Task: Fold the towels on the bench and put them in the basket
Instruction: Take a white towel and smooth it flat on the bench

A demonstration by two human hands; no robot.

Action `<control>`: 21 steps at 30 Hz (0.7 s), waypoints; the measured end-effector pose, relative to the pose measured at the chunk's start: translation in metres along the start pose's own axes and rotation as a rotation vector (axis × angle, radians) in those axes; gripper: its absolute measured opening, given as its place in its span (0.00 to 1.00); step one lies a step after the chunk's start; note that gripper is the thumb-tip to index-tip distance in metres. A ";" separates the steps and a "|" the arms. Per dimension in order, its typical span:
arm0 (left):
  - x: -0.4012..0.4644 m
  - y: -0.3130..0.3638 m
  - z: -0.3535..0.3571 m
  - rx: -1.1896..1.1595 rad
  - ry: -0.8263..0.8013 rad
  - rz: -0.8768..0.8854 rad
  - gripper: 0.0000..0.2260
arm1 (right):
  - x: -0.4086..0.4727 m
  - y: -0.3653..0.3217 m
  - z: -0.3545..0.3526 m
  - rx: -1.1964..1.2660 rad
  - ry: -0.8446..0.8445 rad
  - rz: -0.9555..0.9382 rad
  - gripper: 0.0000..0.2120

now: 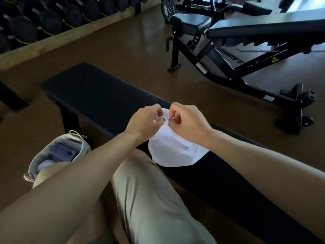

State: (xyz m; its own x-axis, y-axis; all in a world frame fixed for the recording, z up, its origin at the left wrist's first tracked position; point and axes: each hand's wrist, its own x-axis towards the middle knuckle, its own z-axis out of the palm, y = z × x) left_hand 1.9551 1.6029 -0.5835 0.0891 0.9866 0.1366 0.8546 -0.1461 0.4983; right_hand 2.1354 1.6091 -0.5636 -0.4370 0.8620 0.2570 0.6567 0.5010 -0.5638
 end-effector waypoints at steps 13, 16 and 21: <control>0.011 0.039 -0.054 -0.495 0.016 -0.111 0.08 | 0.017 -0.022 0.004 0.226 -0.012 0.263 0.17; 0.010 0.028 -0.051 -0.178 0.091 0.010 0.07 | 0.018 -0.023 -0.002 0.200 0.013 0.238 0.04; 0.007 0.009 -0.041 0.127 0.143 0.084 0.04 | 0.022 -0.033 -0.013 0.258 0.116 0.190 0.09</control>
State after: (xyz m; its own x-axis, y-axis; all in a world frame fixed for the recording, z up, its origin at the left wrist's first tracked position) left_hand 1.9423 1.6059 -0.5425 0.0965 0.9498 0.2977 0.9056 -0.2079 0.3696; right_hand 2.1116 1.6129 -0.5294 -0.2392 0.9486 0.2071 0.5357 0.3069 -0.7867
